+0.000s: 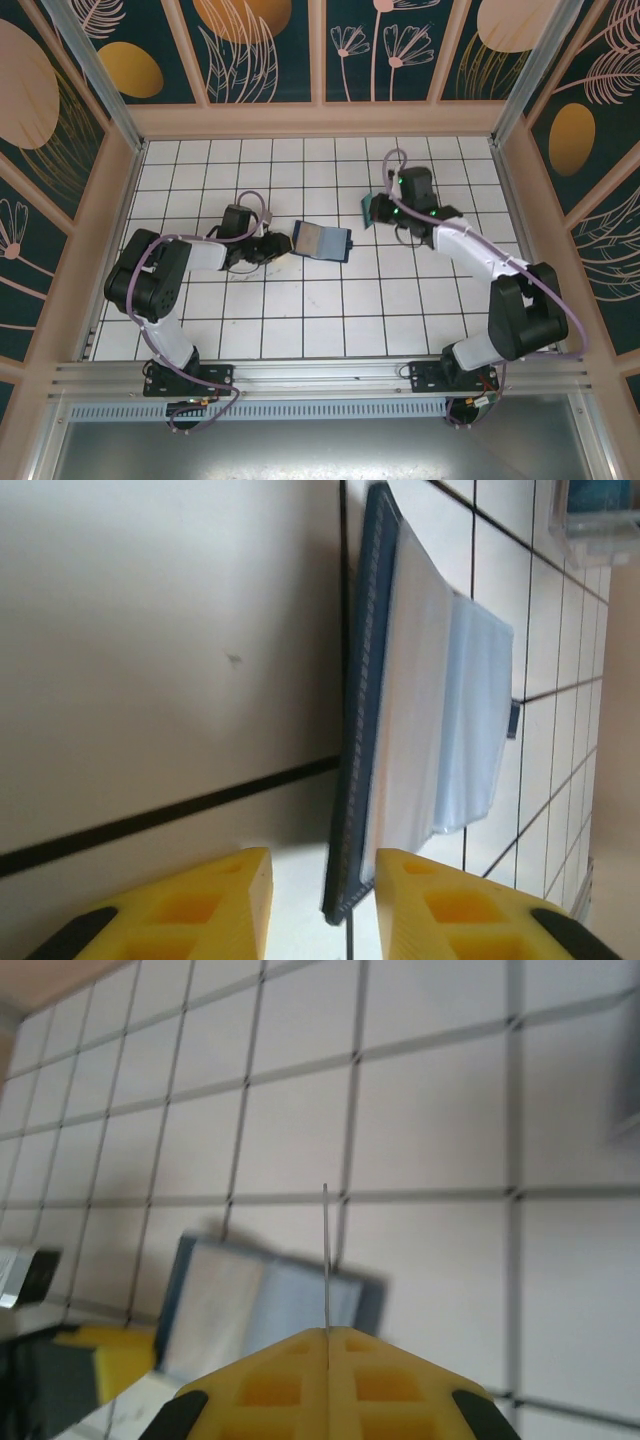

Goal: Put the credit cards into the card holder
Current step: Insert the credit card into the card slot.

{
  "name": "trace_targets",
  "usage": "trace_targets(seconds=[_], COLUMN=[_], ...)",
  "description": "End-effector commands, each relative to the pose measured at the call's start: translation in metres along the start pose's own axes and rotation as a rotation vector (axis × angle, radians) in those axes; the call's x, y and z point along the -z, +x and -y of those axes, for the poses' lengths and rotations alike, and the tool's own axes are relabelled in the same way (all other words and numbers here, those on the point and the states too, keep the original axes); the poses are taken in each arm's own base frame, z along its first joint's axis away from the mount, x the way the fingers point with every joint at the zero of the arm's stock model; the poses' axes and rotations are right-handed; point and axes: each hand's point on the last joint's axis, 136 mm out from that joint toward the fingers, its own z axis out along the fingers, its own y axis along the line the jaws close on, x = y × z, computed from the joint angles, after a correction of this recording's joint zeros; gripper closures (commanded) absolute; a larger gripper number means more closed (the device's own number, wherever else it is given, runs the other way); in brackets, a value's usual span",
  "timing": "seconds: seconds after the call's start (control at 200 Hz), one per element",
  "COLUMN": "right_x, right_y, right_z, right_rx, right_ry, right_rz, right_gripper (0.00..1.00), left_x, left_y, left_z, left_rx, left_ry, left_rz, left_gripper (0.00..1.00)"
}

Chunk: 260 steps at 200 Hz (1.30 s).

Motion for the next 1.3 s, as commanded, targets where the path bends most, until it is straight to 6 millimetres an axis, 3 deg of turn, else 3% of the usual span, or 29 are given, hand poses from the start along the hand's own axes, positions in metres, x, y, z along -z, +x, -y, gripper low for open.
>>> trace_targets(seconds=[0.0, 0.13, 0.285, 0.315, 0.37, 0.546, 0.616, 0.721, 0.951, 1.156, 1.296], right_x=[-0.013, -0.037, -0.059, -0.064, -0.070, -0.080, -0.080, -0.082, -0.091, -0.096, -0.097], right_y=[0.015, 0.046, 0.067, 0.071, 0.077, 0.084, 0.081, 0.080, 0.086, 0.090, 0.092], right_z=[-0.039, -0.037, -0.032, -0.029, -0.027, -0.028, -0.025, -0.023, -0.025, -0.027, -0.027], right_rx=[-0.091, -0.143, -0.176, -0.186, -0.192, -0.194, -0.188, -0.196, -0.213, -0.213, -0.195], right_ry=[-0.202, -0.240, -0.286, -0.288, -0.308, -0.341, -0.327, -0.330, -0.393, -0.449, -0.461], right_rz=[-0.029, -0.119, -0.197, -0.215, -0.233, -0.287, -0.275, -0.280, -0.310, -0.325, -0.327], right_gripper=[1.00, 1.00, 1.00, 1.00, 1.00, 1.00, 1.00, 1.00, 1.00, 1.00, 1.00], left_x=[-0.012, -0.020, -0.021, -0.020, -0.017, -0.001, -0.002, -0.003, -0.016, -0.020, -0.020], left_y=[0.019, 0.025, 0.022, 0.021, 0.016, -0.012, -0.021, -0.036, -0.030, -0.027, -0.027], left_z=[0.010, 0.011, 0.011, 0.011, 0.009, 0.020, 0.016, -0.008, -0.010, -0.007, -0.011], left_rx=[-0.028, -0.021, -0.024, -0.030, -0.038, -0.031, -0.042, -0.074, -0.059, -0.056, -0.056], left_ry=[0.027, 0.040, 0.029, 0.025, -0.003, 0.000, -0.038, -0.198, -0.160, -0.125, -0.139], left_rz=[-0.092, -0.118, -0.117, -0.109, -0.085, 0.059, 0.090, 0.139, 0.094, 0.078, 0.079], left_gripper=[0.69, 0.74, 0.76, 0.72, 0.50, 0.42, 0.42, 0.50, 0.82, 0.96, 1.00])
